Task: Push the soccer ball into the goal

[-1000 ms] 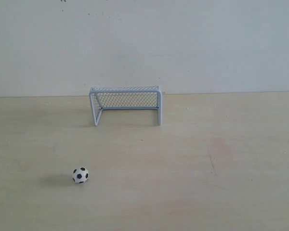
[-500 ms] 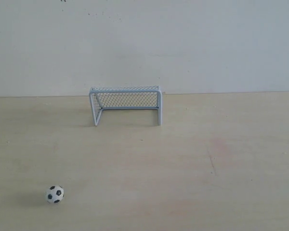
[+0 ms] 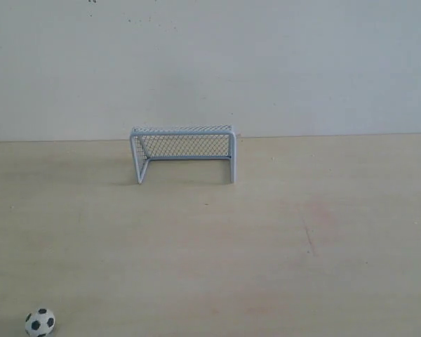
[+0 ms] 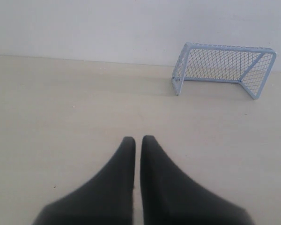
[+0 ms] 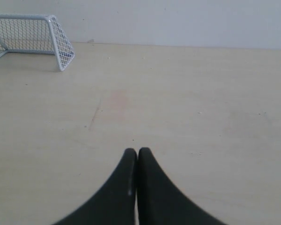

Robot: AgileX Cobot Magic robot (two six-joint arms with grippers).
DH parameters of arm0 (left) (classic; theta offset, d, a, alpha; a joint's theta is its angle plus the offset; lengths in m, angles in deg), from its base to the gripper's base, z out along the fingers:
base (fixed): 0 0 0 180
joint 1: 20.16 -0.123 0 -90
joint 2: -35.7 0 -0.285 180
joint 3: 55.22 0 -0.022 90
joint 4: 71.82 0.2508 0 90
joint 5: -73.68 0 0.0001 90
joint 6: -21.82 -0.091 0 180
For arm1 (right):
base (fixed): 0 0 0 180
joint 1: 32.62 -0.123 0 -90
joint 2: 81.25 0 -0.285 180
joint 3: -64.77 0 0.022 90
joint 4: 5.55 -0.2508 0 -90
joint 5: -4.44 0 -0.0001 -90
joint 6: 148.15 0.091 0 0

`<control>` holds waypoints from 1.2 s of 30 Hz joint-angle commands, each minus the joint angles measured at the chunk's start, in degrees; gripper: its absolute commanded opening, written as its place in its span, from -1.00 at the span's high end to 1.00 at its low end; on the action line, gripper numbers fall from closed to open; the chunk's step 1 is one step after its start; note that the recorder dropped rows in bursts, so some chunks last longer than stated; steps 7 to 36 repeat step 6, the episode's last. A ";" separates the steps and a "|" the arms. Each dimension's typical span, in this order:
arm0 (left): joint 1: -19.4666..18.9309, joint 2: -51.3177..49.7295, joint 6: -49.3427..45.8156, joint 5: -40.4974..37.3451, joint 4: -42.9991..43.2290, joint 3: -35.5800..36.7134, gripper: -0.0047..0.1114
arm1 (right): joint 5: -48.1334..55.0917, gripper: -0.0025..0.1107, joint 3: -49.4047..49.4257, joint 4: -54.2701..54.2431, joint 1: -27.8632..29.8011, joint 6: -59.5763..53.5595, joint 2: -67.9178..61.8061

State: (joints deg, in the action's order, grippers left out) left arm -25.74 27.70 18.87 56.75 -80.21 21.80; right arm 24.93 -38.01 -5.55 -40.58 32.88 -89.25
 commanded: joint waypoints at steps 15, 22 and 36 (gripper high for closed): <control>0.32 0.21 -0.08 0.04 0.32 0.20 0.84 | -0.44 0.96 0.00 0.37 0.10 0.14 0.22; 0.32 0.21 -0.08 0.04 0.32 0.20 0.84 | -0.44 0.96 0.00 0.37 0.10 0.14 0.22; 0.32 0.21 -0.08 0.04 0.32 0.20 0.84 | -0.44 0.96 0.00 0.37 0.10 0.14 0.22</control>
